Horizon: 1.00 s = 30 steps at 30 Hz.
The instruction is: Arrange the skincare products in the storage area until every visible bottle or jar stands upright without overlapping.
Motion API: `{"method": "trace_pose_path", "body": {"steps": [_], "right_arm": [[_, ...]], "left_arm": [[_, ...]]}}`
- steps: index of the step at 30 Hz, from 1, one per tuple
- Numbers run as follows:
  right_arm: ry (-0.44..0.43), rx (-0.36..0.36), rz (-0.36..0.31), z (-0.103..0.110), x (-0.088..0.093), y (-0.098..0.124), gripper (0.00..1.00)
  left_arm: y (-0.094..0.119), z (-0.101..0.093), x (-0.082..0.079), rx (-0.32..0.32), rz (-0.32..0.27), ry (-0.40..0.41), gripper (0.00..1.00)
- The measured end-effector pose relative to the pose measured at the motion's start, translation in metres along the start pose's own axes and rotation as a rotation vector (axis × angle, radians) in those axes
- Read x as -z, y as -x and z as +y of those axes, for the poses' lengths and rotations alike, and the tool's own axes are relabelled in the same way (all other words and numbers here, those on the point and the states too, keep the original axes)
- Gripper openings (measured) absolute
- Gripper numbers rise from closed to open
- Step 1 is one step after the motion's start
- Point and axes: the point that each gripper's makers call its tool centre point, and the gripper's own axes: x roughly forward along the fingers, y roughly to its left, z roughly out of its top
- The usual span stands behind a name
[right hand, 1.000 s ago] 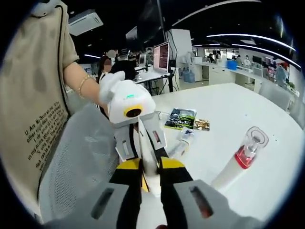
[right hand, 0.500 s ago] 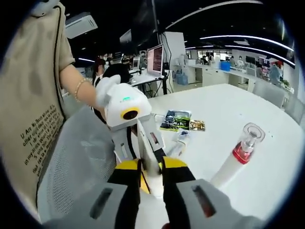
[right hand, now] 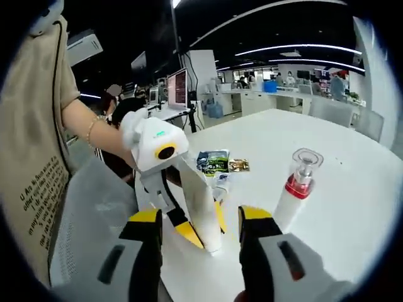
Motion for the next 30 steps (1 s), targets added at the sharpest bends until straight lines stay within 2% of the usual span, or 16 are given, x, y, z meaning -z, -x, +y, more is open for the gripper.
{"method": "trace_pose_path", "body": {"steps": [8,15,22,30], "right_arm": [[-0.036,0.139,-0.042,-0.016,-0.001,0.017,0.66],[-0.082,0.224,-0.034,-0.030,0.013,0.024,0.81],[-0.130,0.292,-0.059,-0.039,0.019,0.037,0.85],[-0.165,0.336,-0.066,-0.040,0.029,0.048,0.89]], "left_arm": [[-0.005,0.021,-0.003,0.000,-0.002,-0.012,0.17],[-0.010,0.036,-0.007,0.005,-0.005,-0.015,0.17],[-0.013,0.052,-0.009,-0.004,-0.014,-0.016,0.17],[-0.016,0.075,-0.009,-0.022,-0.014,-0.014,0.17]]}}
